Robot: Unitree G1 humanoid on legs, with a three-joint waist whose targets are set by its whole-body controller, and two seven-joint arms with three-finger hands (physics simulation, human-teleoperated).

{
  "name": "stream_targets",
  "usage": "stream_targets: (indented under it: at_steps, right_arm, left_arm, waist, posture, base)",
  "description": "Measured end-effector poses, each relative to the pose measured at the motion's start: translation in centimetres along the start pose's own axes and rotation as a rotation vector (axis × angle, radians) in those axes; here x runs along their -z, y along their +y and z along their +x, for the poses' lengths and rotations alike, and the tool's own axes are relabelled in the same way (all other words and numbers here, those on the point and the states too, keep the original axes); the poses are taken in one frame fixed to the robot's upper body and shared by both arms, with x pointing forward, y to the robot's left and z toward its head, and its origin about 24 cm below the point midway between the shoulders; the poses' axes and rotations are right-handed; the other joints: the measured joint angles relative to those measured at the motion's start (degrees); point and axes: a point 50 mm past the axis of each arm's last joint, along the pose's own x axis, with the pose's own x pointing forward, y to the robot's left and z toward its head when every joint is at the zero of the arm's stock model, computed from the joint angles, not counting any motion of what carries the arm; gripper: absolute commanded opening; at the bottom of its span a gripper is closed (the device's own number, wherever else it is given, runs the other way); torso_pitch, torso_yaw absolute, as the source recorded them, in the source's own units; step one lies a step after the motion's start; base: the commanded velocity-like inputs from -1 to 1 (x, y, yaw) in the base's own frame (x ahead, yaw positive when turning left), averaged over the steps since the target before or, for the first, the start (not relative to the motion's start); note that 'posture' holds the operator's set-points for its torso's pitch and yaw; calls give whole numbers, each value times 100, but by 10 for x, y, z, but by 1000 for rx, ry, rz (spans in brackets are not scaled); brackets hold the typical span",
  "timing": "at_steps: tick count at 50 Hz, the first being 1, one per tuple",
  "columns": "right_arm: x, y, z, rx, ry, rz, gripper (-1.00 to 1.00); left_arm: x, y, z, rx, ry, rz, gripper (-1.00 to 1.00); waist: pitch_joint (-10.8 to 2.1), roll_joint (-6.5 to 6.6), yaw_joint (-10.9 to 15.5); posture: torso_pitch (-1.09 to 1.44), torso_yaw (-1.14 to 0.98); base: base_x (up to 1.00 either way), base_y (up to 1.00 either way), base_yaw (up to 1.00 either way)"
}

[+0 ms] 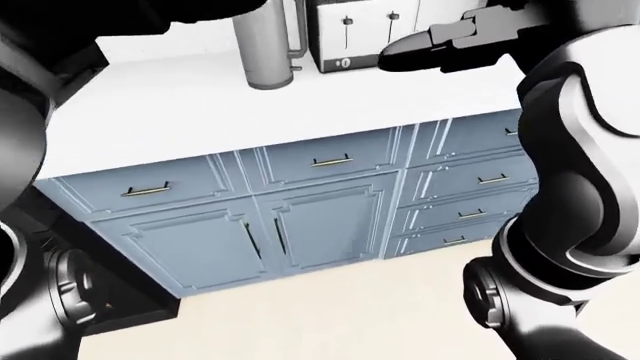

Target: Press the button to open the lid of the electric kettle.

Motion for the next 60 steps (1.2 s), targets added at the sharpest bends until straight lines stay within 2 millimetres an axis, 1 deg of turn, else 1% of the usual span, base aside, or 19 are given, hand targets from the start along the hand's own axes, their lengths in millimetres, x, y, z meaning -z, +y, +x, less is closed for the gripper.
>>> stream_targets:
  at_steps: [4,6,9,16,22,23,24,25,27,29,31,33,35,38,41,44,47,51,60]
  right_arm:
    - [0,-3,-1,16,-14,2,100]
    - [0,-3,1,18,-8,1,100]
    - [8,7,0,-27,35,0,100]
    - [-2,3,-1,-12,-16,4,100]
    - [0,4,0,-17,-10,-2,100]
    - [0,4,0,-17,-8,-3,100]
    - [3,3,-1,-14,2,-2,100]
    - [7,2,-2,-10,21,0,100]
    - [8,0,-1,3,35,4,100]
    - [2,0,0,2,11,8,100]
    - [0,2,-1,-8,-8,10,100]
    - [1,6,-1,-25,-9,13,100]
    - [4,11,-2,-51,6,18,100]
    - [7,16,0,-84,32,19,100]
    - [3,12,0,-63,13,21,100]
    - [-3,6,-2,-29,-25,21,100]
    - [0,2,-3,-5,-14,23,100]
    - [4,4,-1,-13,12,26,100]
    - [1,8,-2,-33,-7,31,100]
  left_arm:
    - [-6,-1,-3,-2,-34,-11,100]
    - [-6,0,-2,-7,-28,-10,100]
    - [2,6,1,-35,14,0,100]
    - [-4,2,-2,-13,-25,-5,100]
    - [-3,2,-1,-22,-16,-7,100]
    - [-2,1,-1,-19,-15,-8,100]
    - [1,-1,-1,-10,-5,-5,100]
    - [4,-3,-1,5,8,5,100]
    - [3,-7,-2,31,9,16,100]
    - [0,-5,-3,22,-6,5,100]
    - [0,-2,-2,4,-6,0,100]
    - [1,0,-1,-13,-3,1,100]
    - [3,2,-1,-25,6,3,100]
    - [5,2,2,-32,25,9,100]
    - [1,1,0,-20,3,8,100]
    - [-3,-1,-2,-11,-27,-1,100]
    - [3,-4,-2,8,-1,10,100]
    - [4,-4,-1,12,10,12,100]
    - [4,-1,0,-6,10,11,100]
  waist:
    - [10,347,-135]
    - [-25,633,-95]
    - [170,581,32]
    - [65,270,44]
    - [16,138,80]
    - [67,155,74]
    - [195,239,30]
    - [292,198,10]
    - [269,63,24]
    - [305,28,35]
    - [347,54,-3]
    - [285,234,68]
    - [379,225,68]
    - [408,285,51]
    - [360,205,-15]
    - [230,-44,19]
    - [194,148,-15]
    - [139,290,-60]
    - [97,227,-90]
  posture:
    - [0,0]
    - [0,0]
    - [0,0]
    - [0,0]
    - [0,0]
    - [0,0]
    - [0,0]
    - [0,0]
    - [0,0]
    - [0,0]
    - [0,0]
    - [0,0]
    - [0,0]
    - [0,0]
    - [0,0]
    - [0,0]
    - [0,0]
    - [0,0]
    - [0,0]
  base:
    - [40,47,0]
    - [40,48,0]
    - [39,48,0]
    - [40,46,0]
    - [38,30,0]
    - [38,23,0]
    - [32,16,0]
    - [9,0,0]
    - [0,0,0]
    - [0,0,0]
    - [0,0,0]
    - [0,0,0]
    - [0,0,0]
    - [0,0,0]
    - [0,0,0]
    - [0,0,0]
    - [0,0,0]
    - [0,0,0]
    - [0,0,0]
